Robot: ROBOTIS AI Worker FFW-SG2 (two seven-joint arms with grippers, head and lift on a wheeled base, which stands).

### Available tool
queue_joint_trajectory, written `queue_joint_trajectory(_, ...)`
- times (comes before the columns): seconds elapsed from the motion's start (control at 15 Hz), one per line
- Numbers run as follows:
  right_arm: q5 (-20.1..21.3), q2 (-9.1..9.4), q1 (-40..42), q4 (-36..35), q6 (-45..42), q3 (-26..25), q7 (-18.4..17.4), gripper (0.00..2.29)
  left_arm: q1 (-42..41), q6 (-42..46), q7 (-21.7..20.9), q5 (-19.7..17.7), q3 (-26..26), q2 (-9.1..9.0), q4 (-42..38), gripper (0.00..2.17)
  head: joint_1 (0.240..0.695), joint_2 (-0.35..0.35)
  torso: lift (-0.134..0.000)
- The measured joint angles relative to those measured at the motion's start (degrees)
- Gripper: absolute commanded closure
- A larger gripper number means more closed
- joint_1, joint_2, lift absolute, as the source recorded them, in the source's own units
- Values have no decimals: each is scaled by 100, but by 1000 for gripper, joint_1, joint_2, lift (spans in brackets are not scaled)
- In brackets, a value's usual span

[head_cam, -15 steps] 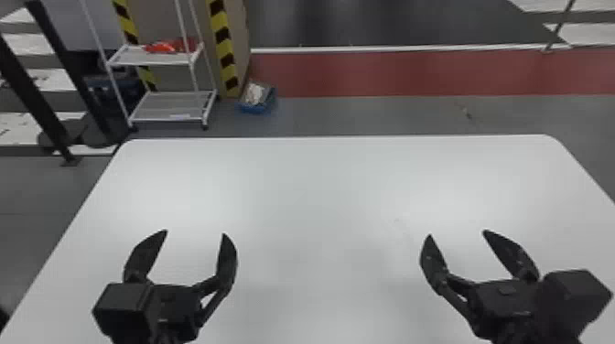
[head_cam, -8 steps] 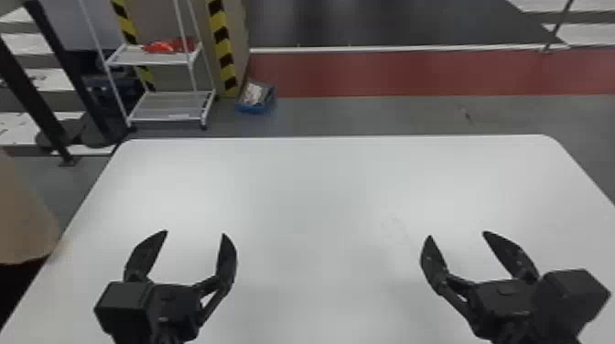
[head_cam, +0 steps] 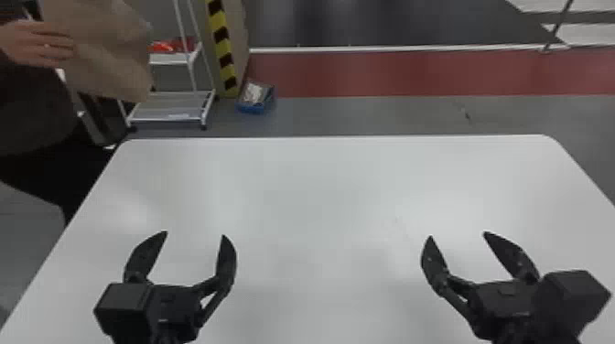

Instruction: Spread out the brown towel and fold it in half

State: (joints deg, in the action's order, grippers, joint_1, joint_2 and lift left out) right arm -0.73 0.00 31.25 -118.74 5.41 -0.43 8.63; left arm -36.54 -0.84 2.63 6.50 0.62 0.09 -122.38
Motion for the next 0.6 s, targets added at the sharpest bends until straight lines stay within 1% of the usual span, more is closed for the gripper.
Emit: queue_joint_trajectory(0.6, 3, 0, 1, 17, 30, -27, -2, 83, 28, 0, 0, -70, -12, 0, 61, 100, 695, 43, -128)
